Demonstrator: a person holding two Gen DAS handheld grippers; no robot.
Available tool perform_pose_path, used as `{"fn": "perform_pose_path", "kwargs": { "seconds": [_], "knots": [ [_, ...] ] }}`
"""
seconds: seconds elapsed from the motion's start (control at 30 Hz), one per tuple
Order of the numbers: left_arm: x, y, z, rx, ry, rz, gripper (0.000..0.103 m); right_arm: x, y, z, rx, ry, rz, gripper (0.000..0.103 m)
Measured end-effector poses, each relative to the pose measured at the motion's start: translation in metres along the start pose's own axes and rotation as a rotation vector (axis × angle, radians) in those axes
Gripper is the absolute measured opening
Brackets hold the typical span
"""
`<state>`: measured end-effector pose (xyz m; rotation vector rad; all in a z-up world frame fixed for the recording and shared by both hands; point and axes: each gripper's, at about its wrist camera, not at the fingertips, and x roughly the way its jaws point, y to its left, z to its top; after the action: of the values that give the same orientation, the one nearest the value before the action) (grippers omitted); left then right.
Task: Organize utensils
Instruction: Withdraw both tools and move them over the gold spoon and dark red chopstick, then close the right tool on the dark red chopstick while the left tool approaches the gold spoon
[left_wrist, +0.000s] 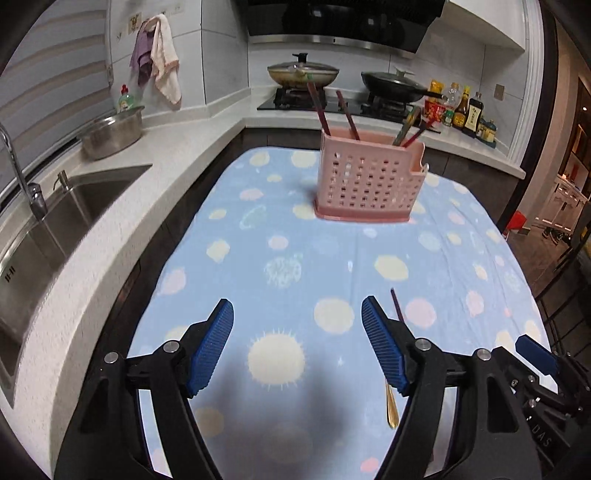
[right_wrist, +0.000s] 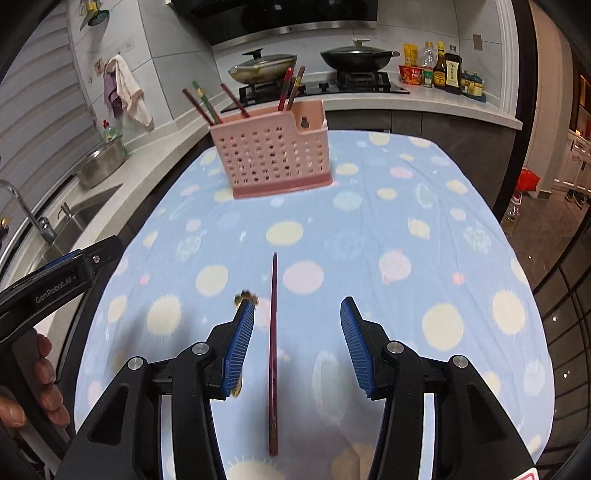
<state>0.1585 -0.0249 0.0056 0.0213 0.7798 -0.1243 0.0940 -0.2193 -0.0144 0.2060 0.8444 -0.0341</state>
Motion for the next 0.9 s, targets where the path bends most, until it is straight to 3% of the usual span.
{"fn": "perform_pose_path", "kwargs": {
  "seconds": [0.57, 0.9],
  "knots": [
    [0.019, 0.000, -0.074, -0.002, 0.121, 0.019, 0.068, 0.028, 0.013, -0.065, -0.048, 0.093, 0.002, 0.048],
    [0.031, -0.008, -0.095, 0.031, 0.171, 0.024, 0.068, 0.048, 0.017, -0.081, -0.072, 0.153, 0.004, 0.034]
  ]
}}
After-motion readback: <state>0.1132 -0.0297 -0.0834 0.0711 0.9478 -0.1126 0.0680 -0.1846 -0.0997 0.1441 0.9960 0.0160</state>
